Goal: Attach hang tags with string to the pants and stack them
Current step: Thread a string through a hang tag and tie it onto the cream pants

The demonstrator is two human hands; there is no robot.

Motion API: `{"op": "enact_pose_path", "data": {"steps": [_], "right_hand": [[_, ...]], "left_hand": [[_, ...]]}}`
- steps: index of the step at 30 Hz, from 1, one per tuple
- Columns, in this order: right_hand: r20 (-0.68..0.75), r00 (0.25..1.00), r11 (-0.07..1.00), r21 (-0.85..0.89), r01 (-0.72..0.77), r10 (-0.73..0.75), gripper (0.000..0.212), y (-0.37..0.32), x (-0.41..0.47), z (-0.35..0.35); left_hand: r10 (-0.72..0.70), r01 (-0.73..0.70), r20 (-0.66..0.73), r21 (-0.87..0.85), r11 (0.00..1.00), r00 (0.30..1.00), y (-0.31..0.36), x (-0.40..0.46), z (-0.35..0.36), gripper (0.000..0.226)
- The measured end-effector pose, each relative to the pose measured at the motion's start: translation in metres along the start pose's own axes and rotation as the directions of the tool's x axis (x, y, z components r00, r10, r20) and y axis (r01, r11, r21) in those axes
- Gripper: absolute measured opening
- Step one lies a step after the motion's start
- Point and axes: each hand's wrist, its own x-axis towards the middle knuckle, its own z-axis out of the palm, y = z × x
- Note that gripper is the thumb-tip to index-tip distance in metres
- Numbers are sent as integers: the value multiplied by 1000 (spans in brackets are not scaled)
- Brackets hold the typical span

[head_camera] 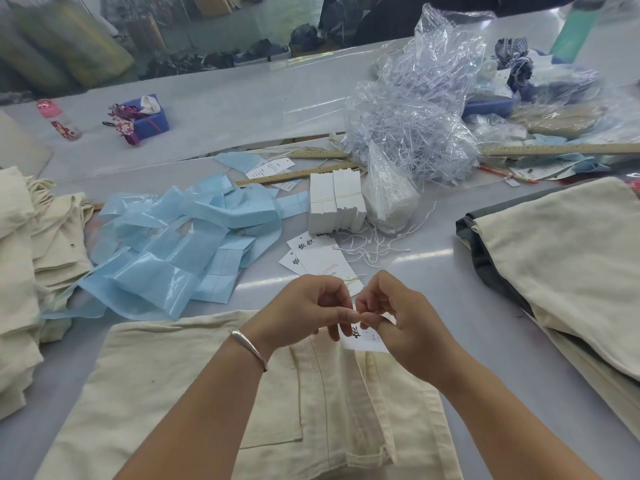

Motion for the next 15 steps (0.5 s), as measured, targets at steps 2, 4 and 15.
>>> {"op": "enact_pose_path", "data": {"steps": [2,4,15], "right_hand": [[14,1000,1000,-10,-8,8,39,0,0,1],[38,999,1000,-13,-21,22,42,3,0,2],[-42,982,933,-306,-189,185,23,14,2,8]], "left_hand": [[-34,34,56,-4,999,998,-2,4,-4,14],[-57,59,108,-17,998,992,-5,7,-5,14],[48,19,-299,216,976,953,-38,2,21,27]]}}
